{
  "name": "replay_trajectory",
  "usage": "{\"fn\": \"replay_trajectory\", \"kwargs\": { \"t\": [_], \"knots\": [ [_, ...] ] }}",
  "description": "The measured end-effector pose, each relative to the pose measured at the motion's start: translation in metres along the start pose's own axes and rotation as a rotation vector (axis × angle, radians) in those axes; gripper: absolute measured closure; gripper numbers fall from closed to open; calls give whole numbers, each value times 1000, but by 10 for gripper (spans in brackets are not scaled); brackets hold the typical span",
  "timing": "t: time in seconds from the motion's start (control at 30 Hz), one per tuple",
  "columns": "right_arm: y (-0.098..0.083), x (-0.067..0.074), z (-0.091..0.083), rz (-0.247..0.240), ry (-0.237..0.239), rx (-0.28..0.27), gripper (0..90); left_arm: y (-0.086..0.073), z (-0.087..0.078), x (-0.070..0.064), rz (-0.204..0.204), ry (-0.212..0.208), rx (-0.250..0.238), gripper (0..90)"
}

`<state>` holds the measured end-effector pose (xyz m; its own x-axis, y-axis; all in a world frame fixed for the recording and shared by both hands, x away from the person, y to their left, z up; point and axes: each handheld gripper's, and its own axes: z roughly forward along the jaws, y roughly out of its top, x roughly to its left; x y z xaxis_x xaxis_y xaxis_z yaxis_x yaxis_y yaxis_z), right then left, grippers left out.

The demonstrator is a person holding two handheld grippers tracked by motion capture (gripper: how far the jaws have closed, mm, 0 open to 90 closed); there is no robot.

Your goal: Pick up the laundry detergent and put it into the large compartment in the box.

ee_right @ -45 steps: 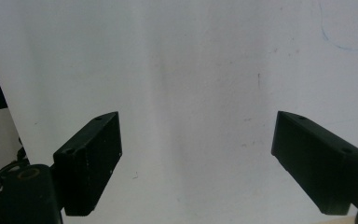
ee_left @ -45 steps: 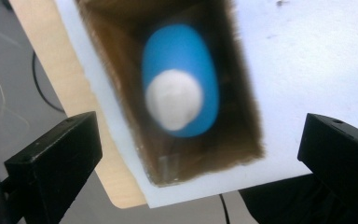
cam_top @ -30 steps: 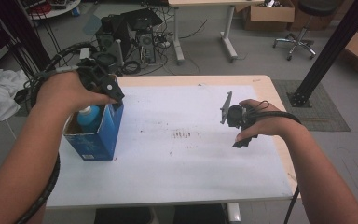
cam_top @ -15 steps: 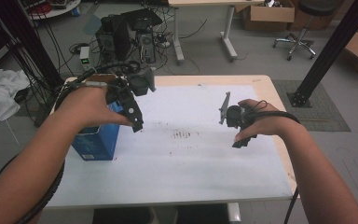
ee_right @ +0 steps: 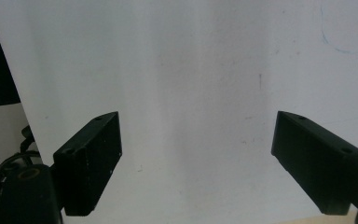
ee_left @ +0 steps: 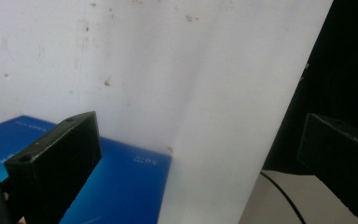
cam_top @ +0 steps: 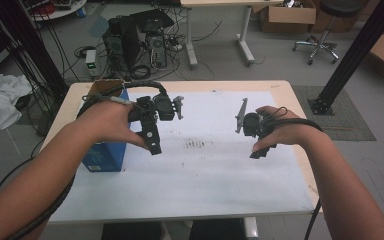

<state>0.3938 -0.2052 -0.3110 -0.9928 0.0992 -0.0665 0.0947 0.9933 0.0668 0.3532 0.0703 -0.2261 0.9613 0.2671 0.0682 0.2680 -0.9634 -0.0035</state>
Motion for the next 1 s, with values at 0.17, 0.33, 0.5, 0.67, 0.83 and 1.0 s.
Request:
{"fn": "replay_trajectory", "kwargs": {
  "t": [0.17, 0.33, 0.5, 0.67, 0.83, 1.0],
  "knots": [
    [2, 0, -2, -7, -1, 3, 163, 3, 5, 1, 45, -1, -6, 1],
    [3, 1, -4, -15, -3, 2, 162, 4, 7, 2, 64, -9, -11, 1],
    [3, 1, -3, -14, 1, 4, 163, 5, 7, 0, 81, -15, 6, 1],
    [4, 1, -4, -14, 0, 2, 162, 7, 9, 0, 92, -9, 6, 1],
    [4, 1, -3, -14, -1, 9, 162, 9, 9, 1, 95, -11, 5, 1],
    [6, 1, -2, -15, 4, 9, 162, 9, 10, 2, 93, -18, -6, 1]
  ]
}}
